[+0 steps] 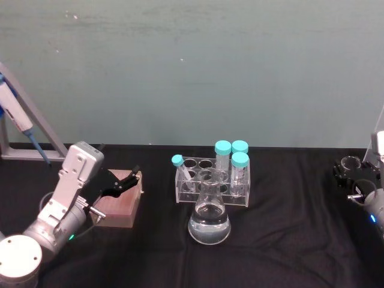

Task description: Place the experimental apparatus aside using one hand.

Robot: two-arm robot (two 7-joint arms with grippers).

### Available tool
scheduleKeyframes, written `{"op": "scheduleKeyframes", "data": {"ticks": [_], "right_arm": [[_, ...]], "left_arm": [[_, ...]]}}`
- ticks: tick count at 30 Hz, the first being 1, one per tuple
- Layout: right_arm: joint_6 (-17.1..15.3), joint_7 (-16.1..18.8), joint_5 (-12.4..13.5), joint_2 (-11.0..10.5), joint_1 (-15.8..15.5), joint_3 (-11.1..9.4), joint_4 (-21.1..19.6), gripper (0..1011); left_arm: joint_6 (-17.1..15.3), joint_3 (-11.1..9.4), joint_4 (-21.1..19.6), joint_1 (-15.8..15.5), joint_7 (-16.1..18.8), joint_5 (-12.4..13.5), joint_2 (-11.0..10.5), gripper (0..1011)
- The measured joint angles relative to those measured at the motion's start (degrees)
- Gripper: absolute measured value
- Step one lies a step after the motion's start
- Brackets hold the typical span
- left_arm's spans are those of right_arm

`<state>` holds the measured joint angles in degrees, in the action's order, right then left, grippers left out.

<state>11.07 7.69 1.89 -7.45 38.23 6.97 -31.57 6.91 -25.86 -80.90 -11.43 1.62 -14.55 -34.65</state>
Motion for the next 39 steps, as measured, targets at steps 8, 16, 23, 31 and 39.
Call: {"op": "scheduleKeyframes", "data": {"ticks": [8, 16, 23, 31, 39], "right_arm": [[0.08, 0.2, -0.74, 0.21, 0.22, -0.7, 0.28, 470], [0.2, 0.55, -1.21, 0.34, 0.67, -1.19, 0.97, 470], [0.19, 0.54, -1.21, 0.35, 0.63, -1.16, 0.93, 470], [0.15, 0.5, -1.15, 0.32, 0.6, -1.1, 0.85, 470], [0.13, 0.46, -1.11, 0.3, 0.57, -1.06, 0.8, 470]], "left_arm": [[0.0, 0.0, 0.0, 0.0, 0.0, 0.0, 0.0, 1000], [0.0, 0.0, 0.0, 0.0, 0.0, 0.0, 0.0, 1000], [0.0, 0.0, 0.0, 0.0, 0.0, 0.0, 0.0, 1000], [0.0, 0.0, 0.0, 0.0, 0.0, 0.0, 0.0, 1000], [0.0, 0.0, 0.0, 0.0, 0.0, 0.0, 0.0, 1000]]}}
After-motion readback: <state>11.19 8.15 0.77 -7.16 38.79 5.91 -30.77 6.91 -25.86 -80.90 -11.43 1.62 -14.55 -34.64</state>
